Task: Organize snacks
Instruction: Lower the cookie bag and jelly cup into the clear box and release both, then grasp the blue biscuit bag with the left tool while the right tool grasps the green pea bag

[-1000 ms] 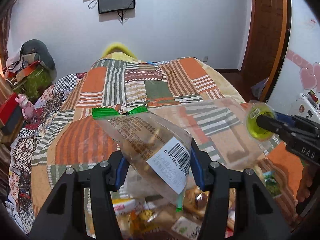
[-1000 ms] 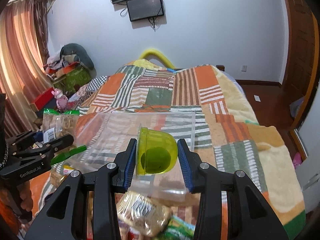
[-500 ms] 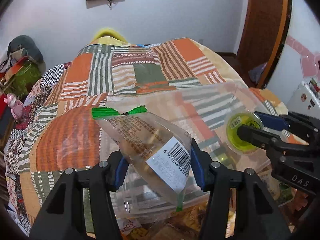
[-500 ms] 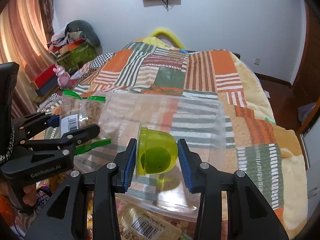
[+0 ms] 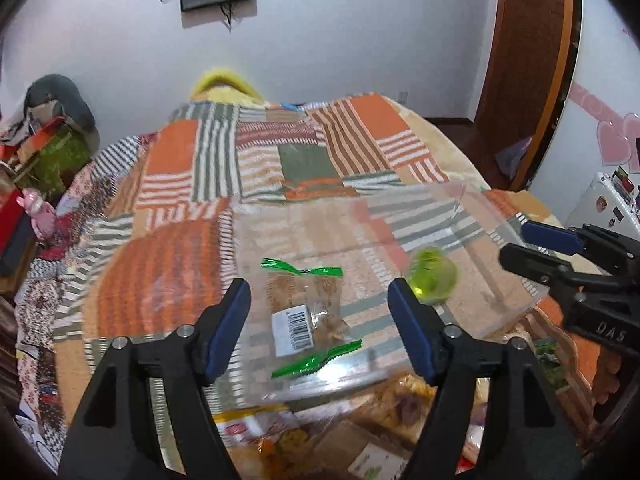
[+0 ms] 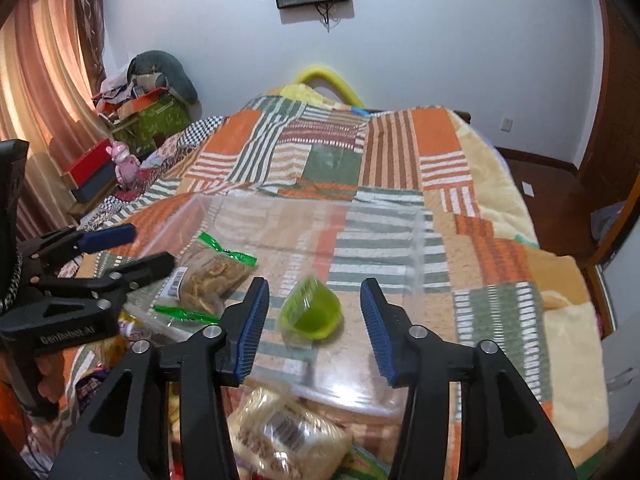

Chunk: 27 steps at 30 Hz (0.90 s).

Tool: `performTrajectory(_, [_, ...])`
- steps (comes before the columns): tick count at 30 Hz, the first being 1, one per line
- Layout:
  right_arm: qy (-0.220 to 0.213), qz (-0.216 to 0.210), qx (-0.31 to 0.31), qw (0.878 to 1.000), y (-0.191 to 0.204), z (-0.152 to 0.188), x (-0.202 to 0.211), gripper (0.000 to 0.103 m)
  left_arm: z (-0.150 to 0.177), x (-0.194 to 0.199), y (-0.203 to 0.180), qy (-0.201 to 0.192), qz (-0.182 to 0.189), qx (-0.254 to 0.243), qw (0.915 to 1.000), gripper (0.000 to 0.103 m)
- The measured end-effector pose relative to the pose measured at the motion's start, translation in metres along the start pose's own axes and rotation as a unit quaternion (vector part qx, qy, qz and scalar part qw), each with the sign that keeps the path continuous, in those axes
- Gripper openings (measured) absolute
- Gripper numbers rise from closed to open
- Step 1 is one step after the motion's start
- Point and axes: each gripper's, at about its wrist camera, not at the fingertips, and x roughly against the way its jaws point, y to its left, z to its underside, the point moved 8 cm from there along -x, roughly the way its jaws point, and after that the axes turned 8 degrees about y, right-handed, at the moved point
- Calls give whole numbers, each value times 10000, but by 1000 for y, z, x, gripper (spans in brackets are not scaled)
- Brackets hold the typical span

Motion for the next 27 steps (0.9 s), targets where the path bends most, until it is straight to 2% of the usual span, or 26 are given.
performTrajectory(2, [-31,4,-27,10000,-2,2,12,50,3,13,5,-62,-99,-3,9999,83])
performTrajectory(5, [-103,74,-40,9999,-5,7,26,52,13,29,16,-109,-266,19,9996,89])
performTrajectory(9, [-100,129,-38,9999,-6,16,40,53,35,45,31,-3,-480,39,9988,91])
performTrajectory(16, [-11,281,-123,9995,-13,47,53,59,90,57,53,287,-531,333,9976,92])
performTrajectory(23, [285,450,-199,9984,-22,83,55,60,142,58,55,639,-532,407,9957,92])
performTrajectory(27, [434,395,-312,9978,-26,101,55,60,162,56,46,748,-340,492,9954,92])
